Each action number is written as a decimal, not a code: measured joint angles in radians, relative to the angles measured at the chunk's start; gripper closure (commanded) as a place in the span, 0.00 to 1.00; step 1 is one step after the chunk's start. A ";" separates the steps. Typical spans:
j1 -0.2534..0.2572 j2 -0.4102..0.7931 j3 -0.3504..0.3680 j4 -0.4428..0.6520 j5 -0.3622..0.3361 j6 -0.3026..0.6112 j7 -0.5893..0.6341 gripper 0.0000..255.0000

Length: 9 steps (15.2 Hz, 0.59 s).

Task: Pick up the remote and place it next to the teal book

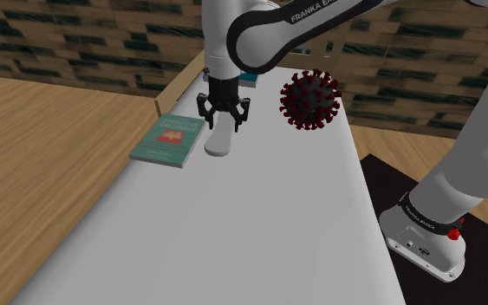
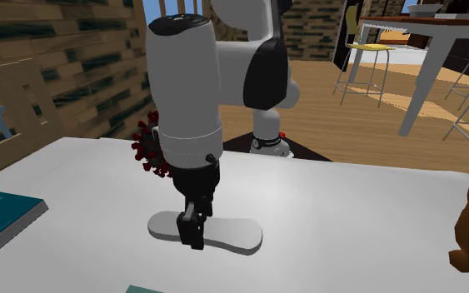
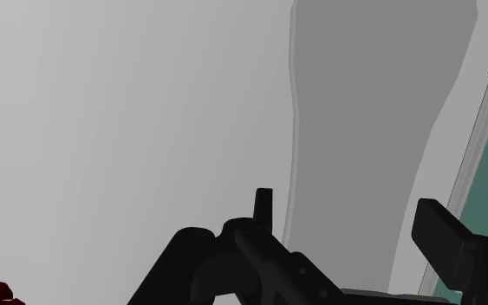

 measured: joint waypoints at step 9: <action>-0.027 -0.050 0.001 0.046 0.040 -0.084 -0.049 1.00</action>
